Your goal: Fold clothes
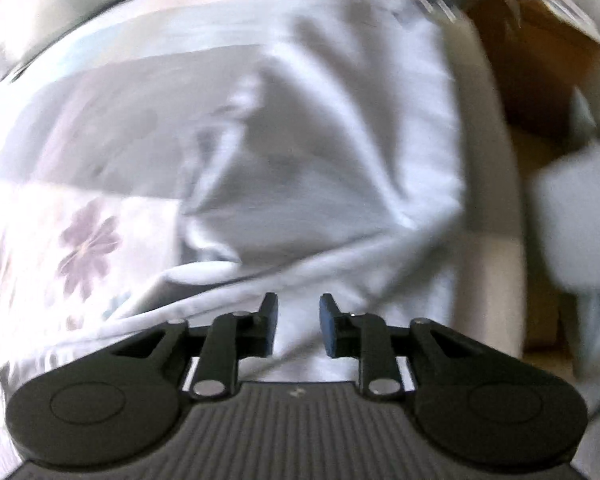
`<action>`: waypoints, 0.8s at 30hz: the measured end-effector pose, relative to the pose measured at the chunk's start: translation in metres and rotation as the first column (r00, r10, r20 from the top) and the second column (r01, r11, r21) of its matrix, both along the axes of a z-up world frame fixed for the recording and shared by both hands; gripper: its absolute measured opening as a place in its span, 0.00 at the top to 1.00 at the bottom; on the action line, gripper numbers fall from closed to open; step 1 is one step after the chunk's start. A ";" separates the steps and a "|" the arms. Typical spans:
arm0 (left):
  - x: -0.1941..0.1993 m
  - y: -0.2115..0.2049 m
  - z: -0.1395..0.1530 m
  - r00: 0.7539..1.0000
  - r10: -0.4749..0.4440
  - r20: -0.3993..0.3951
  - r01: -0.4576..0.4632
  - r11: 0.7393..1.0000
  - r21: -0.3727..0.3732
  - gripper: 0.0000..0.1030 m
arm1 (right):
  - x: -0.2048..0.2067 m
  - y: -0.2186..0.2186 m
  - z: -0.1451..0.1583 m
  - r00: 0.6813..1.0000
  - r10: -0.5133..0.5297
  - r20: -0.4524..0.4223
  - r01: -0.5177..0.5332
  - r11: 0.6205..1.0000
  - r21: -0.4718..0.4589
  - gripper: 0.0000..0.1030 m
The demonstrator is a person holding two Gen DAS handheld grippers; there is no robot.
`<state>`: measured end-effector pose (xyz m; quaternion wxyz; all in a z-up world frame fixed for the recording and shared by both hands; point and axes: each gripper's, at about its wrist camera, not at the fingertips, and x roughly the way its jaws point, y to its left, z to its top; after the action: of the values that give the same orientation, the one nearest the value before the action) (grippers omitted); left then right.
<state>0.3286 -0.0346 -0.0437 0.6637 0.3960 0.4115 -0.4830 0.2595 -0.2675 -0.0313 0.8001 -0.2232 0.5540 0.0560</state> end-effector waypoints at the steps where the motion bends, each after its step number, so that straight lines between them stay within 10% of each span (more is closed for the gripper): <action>1: 0.007 0.000 0.000 0.999 0.039 0.017 -0.039 0.999 -0.020 0.73 | -0.003 0.019 -0.007 1.000 -0.029 -0.008 0.029 0.998 0.058 0.50; 6: 0.030 -0.001 -0.017 0.987 0.162 0.012 -0.161 0.985 -0.062 0.64 | -0.012 0.043 -0.062 0.988 -0.110 -0.108 0.126 0.979 0.159 0.50; 10: 0.033 0.012 -0.029 0.965 0.259 -0.038 -0.261 0.964 -0.051 0.64 | -0.002 0.033 -0.049 0.975 -0.176 -0.135 0.198 0.964 0.175 0.50; 16: 0.037 0.042 -0.036 0.848 0.503 -0.168 -0.515 0.856 -0.037 0.58 | 0.034 0.035 -0.022 0.981 -0.178 -0.070 0.191 0.931 0.311 0.50; 24: 0.050 0.088 -0.038 0.662 0.717 -0.221 -0.739 0.673 -0.027 0.40 | 0.101 0.087 -0.041 0.966 0.037 -0.256 0.174 0.639 0.749 0.48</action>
<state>0.3789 0.0535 -0.0814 0.7801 0.1112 0.5689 -0.2355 0.3601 -0.1805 -0.0728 0.7448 0.1669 0.5814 0.2819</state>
